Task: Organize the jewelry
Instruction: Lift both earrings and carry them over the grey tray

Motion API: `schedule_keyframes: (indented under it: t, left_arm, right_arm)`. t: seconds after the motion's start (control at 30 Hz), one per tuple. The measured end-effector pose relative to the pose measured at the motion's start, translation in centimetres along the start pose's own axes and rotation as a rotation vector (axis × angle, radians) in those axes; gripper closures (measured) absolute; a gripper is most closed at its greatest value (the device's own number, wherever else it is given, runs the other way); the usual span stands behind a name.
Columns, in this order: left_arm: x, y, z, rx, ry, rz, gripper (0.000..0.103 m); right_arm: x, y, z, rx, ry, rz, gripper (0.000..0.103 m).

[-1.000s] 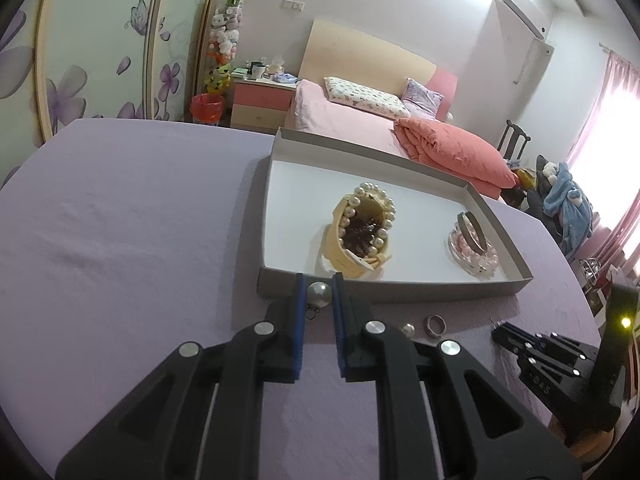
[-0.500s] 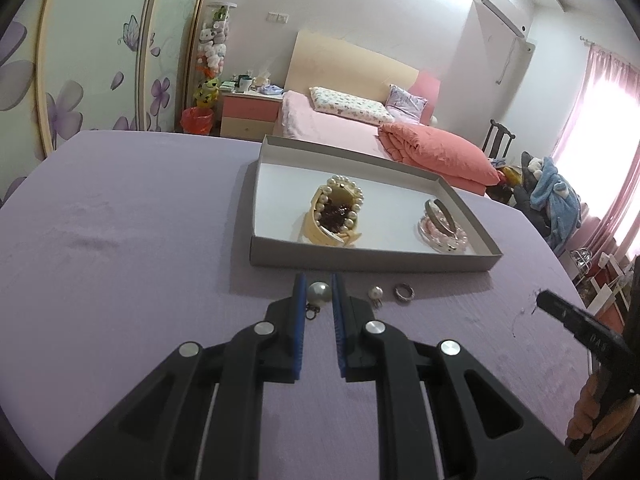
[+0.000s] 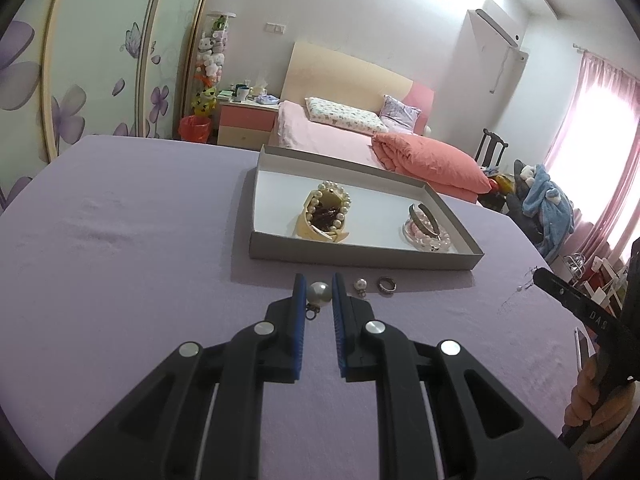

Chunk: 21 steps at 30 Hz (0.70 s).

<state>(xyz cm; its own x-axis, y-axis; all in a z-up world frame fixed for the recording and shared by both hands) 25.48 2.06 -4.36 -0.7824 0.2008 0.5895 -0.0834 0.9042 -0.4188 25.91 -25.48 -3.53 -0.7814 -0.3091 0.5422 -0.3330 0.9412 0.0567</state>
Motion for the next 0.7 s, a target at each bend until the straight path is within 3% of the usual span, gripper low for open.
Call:
schedule_keyframes:
  t: [0.33,0.7]
  left_arm:
    - [0.0,-1.2,-1.2,-0.028,-0.031,0.016,0.089]
    - [-0.5,-4.6,-7.8,-0.075,-0.185,0.083,0.089]
  right_arm:
    - [0.2,0.0,-1.4,0.022,-0.040,0.012,0.095]
    - [-1.0,0.2,-8.1,0.078,-0.203,0.035,0.095]
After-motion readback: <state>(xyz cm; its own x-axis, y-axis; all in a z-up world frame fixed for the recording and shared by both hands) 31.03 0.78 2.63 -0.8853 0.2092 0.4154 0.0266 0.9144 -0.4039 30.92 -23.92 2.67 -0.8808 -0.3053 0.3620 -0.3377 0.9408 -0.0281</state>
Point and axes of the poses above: each gripper's, at about its wrist camera, not at the fingertips, and x roughly against the way its jaws point, y to its left, z to its underside, the point moved 5 cm from there along -x, roughly the way its jaws point, and after that the axes turned 12 degrees about x, right-handed, at the moved point
